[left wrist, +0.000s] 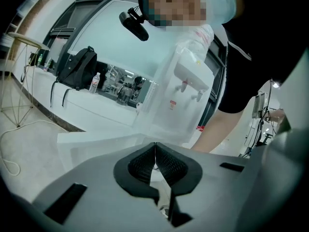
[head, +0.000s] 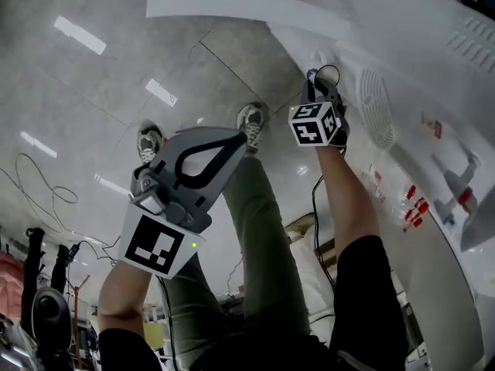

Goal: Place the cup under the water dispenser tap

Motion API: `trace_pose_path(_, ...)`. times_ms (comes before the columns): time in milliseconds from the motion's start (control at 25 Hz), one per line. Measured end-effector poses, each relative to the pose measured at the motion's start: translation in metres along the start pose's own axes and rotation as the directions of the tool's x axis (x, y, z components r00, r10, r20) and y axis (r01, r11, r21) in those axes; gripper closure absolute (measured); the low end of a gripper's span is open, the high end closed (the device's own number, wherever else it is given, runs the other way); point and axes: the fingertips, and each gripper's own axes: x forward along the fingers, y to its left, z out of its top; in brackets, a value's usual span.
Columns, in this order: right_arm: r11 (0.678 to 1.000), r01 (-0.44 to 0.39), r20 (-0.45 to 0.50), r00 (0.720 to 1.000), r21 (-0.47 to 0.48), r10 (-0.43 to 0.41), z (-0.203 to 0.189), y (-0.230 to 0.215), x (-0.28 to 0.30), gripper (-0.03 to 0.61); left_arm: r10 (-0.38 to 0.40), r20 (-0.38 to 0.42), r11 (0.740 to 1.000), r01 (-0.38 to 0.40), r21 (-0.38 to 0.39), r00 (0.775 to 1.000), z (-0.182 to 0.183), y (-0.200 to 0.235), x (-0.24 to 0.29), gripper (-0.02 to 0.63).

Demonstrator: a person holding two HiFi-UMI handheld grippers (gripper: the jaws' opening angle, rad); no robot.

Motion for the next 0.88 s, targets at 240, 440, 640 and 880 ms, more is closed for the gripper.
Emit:
trace_pose_path(240,0.998,-0.036,0.054,0.998,0.049,0.033,0.015,0.024,-0.074,0.509,-0.051,-0.017,0.998,0.052,0.038,0.999,0.037,-0.026,-0.031,0.594)
trace_pose_path(440,0.997,-0.074,0.095,0.993,0.039,0.07,0.019,0.045,-0.137,0.509,-0.078,-0.032,0.995,0.08,0.062,0.996,0.07,-0.049,-0.053,0.594)
trace_pose_path(640,0.995,-0.101,0.131,0.986,-0.015,0.102,0.018,0.065,-0.208,0.509,-0.091,-0.025,0.991,0.093,0.095,0.996,0.107,-0.068,-0.079,0.594)
trace_pose_path(880,0.995,-0.095,0.172,0.98,-0.017,0.097,0.017,0.063,-0.285,0.509,-0.096,-0.002,0.986,0.095,0.137,0.995,0.146,-0.086,-0.102,0.594)
